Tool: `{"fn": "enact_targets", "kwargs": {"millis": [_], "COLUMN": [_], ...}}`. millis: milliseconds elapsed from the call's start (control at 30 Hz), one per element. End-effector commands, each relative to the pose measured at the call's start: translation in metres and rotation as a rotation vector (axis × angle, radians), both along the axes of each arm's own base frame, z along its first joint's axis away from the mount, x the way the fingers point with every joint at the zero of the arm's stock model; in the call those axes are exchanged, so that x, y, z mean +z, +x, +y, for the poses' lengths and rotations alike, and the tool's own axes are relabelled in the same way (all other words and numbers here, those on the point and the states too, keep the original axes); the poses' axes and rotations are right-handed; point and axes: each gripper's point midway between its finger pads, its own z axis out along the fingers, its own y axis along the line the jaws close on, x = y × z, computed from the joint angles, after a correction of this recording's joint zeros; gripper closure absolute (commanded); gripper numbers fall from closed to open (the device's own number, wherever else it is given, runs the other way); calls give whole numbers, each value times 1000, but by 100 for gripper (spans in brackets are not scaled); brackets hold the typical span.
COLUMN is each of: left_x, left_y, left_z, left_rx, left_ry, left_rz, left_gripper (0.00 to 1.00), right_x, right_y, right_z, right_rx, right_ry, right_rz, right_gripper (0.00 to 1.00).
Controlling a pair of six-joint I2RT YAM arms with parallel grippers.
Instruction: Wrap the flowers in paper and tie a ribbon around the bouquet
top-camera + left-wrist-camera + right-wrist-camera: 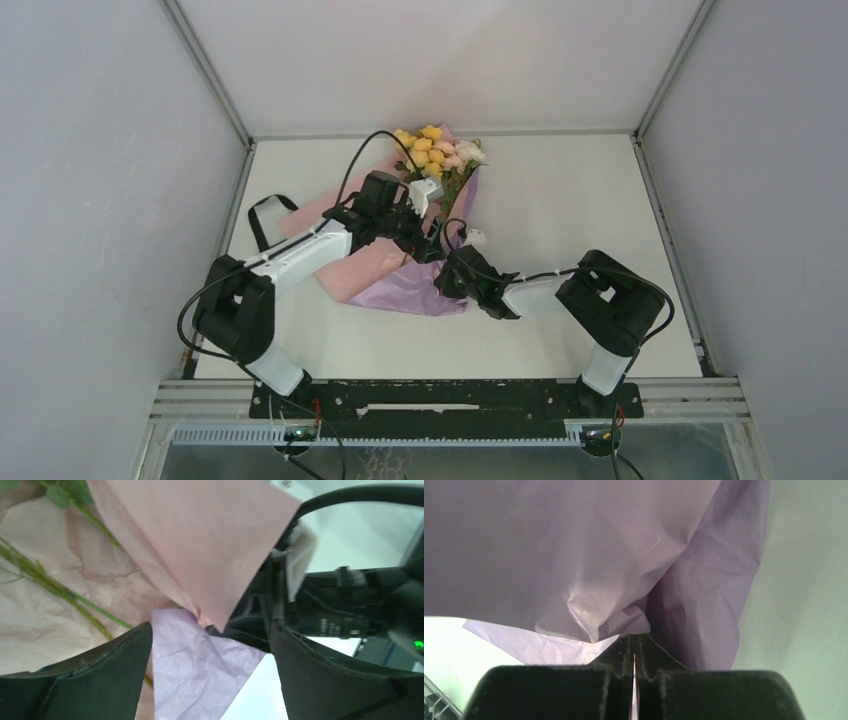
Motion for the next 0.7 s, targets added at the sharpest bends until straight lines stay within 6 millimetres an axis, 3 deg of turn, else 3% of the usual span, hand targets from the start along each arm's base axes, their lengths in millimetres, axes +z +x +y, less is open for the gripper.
{"fn": "enact_targets", "kwargs": {"millis": [0,167,333,467,500,667], "left_x": [-10,-14,-13,-10,-9,-6], "left_y": [29,36,30,33,34,44], "left_z": [8,-1,-18,-24,-24,-17], "left_rx": [74,87,49,65,68,124], "left_ry": [118,117,93,74,69,100], "left_rz": [-87,-91,-80,-81,-81,-105], "left_gripper": [11,20,23,33,37,87], "right_x": [-17,-13,-11,-9,-8,-8], "right_y": [-15,-15,-15,-15,-15,-17], "right_z": [-10,-8,-8,-7,-7,-6], "right_rx": [41,48,47,52,53,62], "right_ry": [-91,-81,-77,-71,-69,-69], "right_rz": [42,35,34,31,31,35], "right_gripper": [100,100,100,100,100,100]}}
